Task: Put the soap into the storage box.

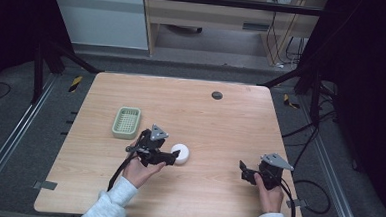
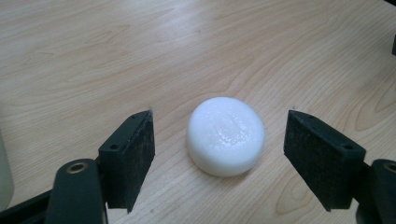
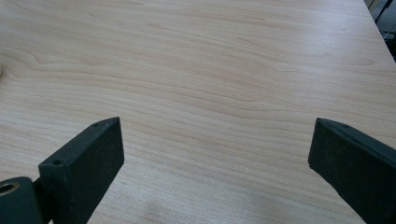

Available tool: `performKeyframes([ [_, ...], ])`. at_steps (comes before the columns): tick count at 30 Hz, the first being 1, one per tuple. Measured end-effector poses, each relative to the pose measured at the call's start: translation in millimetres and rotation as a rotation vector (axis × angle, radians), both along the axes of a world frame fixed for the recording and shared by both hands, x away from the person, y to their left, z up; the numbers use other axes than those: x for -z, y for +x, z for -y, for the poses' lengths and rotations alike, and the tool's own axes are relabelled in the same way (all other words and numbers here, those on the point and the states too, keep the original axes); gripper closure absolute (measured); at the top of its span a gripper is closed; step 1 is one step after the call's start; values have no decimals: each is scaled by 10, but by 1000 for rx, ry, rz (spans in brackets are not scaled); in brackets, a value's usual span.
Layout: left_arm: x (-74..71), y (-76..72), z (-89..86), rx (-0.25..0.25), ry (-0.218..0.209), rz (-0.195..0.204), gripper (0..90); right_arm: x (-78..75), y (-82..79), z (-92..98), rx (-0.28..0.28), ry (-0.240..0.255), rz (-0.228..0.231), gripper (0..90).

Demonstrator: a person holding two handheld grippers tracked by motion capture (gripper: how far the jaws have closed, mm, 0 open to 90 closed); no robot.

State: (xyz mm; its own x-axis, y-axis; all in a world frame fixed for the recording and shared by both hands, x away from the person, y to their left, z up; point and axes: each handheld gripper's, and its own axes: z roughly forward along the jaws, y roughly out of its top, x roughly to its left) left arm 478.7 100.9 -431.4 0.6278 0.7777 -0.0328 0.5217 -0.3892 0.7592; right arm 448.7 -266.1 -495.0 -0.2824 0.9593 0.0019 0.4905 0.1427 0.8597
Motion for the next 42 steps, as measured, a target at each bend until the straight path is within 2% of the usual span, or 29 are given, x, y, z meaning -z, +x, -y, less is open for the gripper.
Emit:
performKeyframes([
  [2, 31, 10, 43, 5, 8, -7, 234, -1, -1, -1, -1, 1, 0, 38],
  [4, 87, 31, 107, 19, 41, -16, 226, 1, 0, -2, -3, -1, -1, 38],
  [10, 189, 85, 230, 25, 86, -33, 204, 0, -2, -3, -2, -4, -1, 38],
  [20, 304, 153, 340, 13, 101, -67, 173, 1, -1, -8, -4, -7, -1, 38],
  [34, 462, 253, 430, -10, 138, -103, 194, 4, 0, -16, -7, -6, -8, 38],
  [42, 503, 281, 447, -30, 131, -114, 214, 5, 1, -15, -8, -10, -6, 38],
])
